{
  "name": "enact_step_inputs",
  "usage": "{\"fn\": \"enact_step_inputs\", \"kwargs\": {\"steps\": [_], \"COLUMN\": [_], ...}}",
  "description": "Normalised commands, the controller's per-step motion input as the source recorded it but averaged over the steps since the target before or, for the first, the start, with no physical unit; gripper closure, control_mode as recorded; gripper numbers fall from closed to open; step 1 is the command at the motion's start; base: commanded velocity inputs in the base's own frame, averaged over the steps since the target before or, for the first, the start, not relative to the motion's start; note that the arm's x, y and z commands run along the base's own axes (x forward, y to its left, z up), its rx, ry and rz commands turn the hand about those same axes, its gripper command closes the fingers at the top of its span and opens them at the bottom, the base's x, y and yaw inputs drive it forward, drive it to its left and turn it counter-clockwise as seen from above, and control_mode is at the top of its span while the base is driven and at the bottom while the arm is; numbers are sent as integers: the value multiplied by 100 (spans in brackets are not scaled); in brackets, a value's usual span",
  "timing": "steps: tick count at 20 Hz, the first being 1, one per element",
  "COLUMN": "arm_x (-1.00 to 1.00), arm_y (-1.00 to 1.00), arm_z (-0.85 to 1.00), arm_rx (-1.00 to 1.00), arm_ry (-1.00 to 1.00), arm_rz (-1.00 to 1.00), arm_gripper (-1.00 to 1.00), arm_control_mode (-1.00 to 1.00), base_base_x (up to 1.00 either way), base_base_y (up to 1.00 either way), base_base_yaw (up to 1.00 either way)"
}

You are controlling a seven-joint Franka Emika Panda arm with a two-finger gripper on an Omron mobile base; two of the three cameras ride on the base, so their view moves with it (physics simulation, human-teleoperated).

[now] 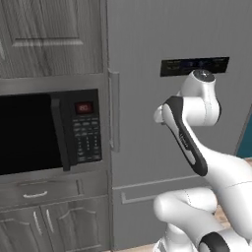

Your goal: There is a bowl on the dining counter. Grab a lemon wedge from the fridge and place it in the bowl. Then get the liquor bottle and glass cup from the cabinet and place them next to the bowl.

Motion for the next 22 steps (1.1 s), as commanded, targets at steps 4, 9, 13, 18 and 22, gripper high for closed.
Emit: {"fn": "enact_step_inputs", "kwargs": {"steps": [4, 9, 13, 18, 22], "arm_x": [0, 0, 0, 0, 0], "arm_y": [0, 0, 0, 0, 28], "arm_z": [0, 0, 0, 0, 0], "arm_rx": [0, 0, 0, 0, 0], "arm_ry": [0, 0, 0, 0, -5], "arm_rz": [0, 0, 0, 0, 0], "arm_gripper": [-100, -100, -100, -100, -100], "arm_control_mode": [100, 100, 100, 100, -100], "base_base_x": [-15, -40, -20, -5, -1], "base_base_y": [74, 41, 30, 38, 10], "base_base_yaw": [-2, -3, 0, 0, 0]}}
